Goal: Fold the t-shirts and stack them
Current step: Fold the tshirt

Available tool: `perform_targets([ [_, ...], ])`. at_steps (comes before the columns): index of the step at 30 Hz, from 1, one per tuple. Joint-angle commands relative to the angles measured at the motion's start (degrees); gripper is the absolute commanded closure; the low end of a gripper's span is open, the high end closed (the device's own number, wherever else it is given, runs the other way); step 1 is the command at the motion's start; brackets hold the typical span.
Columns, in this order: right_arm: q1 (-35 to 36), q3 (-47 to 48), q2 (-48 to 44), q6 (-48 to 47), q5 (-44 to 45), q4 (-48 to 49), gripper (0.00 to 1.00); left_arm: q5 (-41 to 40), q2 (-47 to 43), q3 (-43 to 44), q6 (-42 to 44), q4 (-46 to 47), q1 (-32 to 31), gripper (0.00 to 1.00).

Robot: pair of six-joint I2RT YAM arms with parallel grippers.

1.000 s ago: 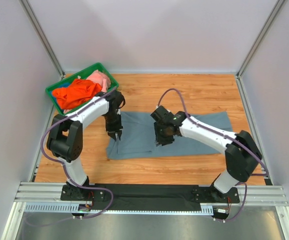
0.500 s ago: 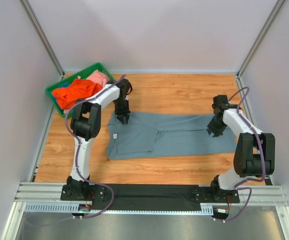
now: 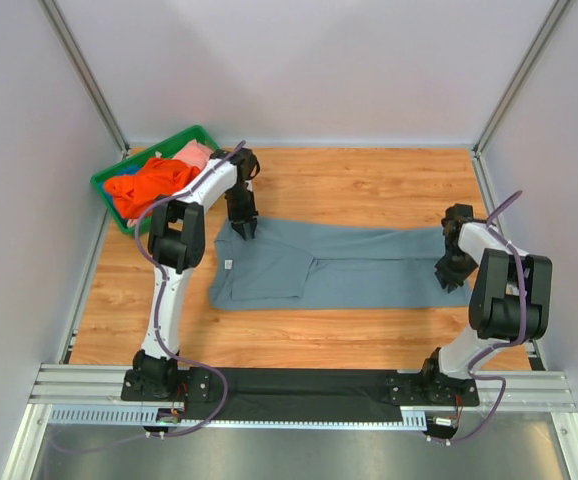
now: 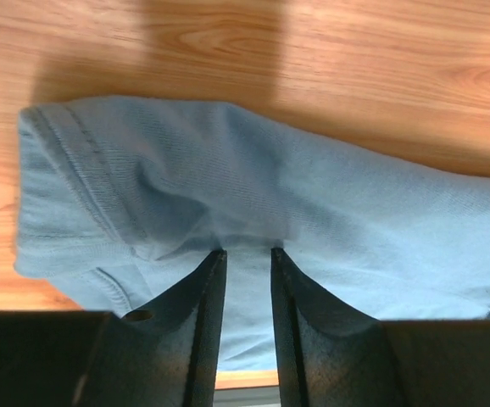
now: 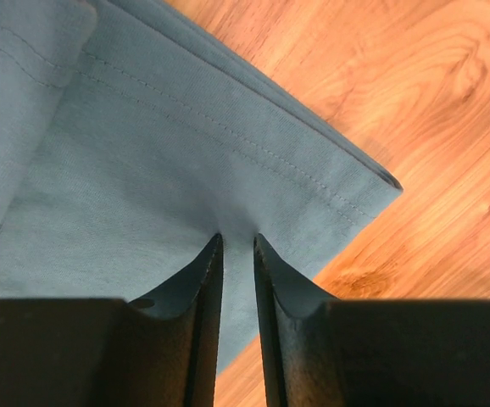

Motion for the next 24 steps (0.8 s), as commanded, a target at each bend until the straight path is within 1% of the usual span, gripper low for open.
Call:
perform_targets([
  [1,-0.83,3.15,-1.92,0.37,3.48,-0.14,0.77,3.96,-2.22,1.32,-0.72,1.44,0.07,0.65],
  [3,-0.83,5.89,-3.15,-1.38,2.34,-0.94,0.76,6.69,-5.02,0.27,-0.64,3.99,0.16,0.65],
  [4,-0.83,9.21,-2.99,-2.00,1.90,-0.94,0.76,8.96,-5.74,0.09,-0.55,5.13,0.16,0.64],
  [6,-0.83,11.87,-2.02,-3.58,-0.20,-0.50,0.76,10.47,-6.62,0.88,-0.55,7.59,0.16,0.64],
  [9,-0.83,15.12,-0.53,-4.64,-3.63,1.69,0.75,13.28,-6.01,2.46,-1.07,10.23,0.16,0.63],
  [13,-0.83,19.17,4.56,-5.08,-6.54,4.59,0.75,17.59,-3.82,3.34,-1.78,14.80,0.16,0.63],
  [18,-1.01,24.17,10.98,-4.90,-6.54,4.86,0.76,15.84,1.11,5.71,-1.43,14.63,0.24,0.63],
  [22,-1.62,24.19,14.85,-4.55,-6.89,6.44,0.76,13.56,4.36,7.12,-1.95,13.40,0.60,0.63],
  [24,-2.50,23.75,16.35,-2.98,-4.18,5.40,0.77,12.16,5.33,7.03,-1.95,12.96,0.77,0.63],
])
